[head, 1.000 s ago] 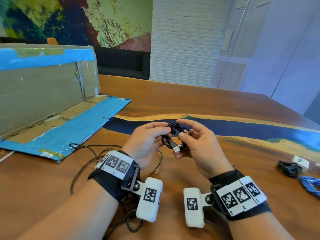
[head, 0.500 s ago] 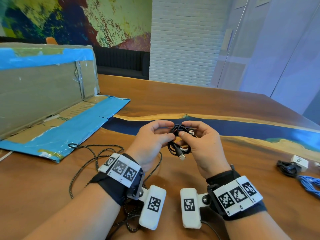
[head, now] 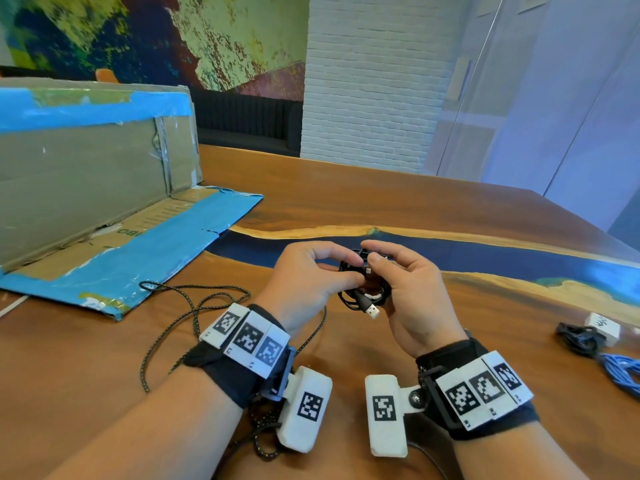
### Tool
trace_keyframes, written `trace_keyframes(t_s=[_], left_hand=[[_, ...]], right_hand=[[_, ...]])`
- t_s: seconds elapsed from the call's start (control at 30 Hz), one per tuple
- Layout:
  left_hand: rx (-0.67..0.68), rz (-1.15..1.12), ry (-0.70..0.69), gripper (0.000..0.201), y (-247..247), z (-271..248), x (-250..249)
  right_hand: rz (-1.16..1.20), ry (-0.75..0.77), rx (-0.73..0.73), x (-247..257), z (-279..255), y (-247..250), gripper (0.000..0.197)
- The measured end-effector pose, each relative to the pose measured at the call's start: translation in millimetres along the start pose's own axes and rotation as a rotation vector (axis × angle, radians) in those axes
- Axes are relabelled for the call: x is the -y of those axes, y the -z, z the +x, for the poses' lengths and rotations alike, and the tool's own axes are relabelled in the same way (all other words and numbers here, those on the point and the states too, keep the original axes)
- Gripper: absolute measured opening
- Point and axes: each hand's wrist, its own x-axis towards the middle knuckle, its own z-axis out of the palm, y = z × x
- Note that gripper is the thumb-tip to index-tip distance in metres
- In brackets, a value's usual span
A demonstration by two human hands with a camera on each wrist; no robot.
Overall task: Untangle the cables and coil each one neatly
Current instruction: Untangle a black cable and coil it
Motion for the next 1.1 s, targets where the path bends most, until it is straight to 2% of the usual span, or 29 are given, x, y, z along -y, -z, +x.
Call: trace_keyframes(t_s=[0.13, 0.33, 0.47, 0.63, 0.73, 0.87, 1.1], left_hand=[[0.001, 0.063, -0.015, 0.02, 2, 0, -1], [-0.016, 0.139, -0.05, 0.011, 5, 3, 0], [-0.009, 0.14, -0.04, 0.02, 8, 4, 1], [-0.09, 0.036, -0.029, 0.02, 9, 7, 6], [-0.152, 0.056, -0.049, 0.022, 6, 10, 12], [-0.177, 0.08, -0.06, 0.029, 6, 10, 12], [-0.21, 0.056, -0.035, 0.023, 5, 10, 11]], right_hand=[[-0.048, 0.001, 0.001, -1, 0, -1, 0.018], [-0.023, -0.056, 0.03, 3, -1, 1, 0.018], [-0.014, -0.068, 0.049, 2, -1, 1, 0.019], [0.019, -0.057, 0.1, 4, -1, 1, 0.022], [0.039, -0.062, 0.095, 4, 0, 3, 0.023], [0.074, -0.088, 0.084, 3, 0, 2, 0.022], [0.08, -0.104, 0.132, -1, -3, 0, 0.021]])
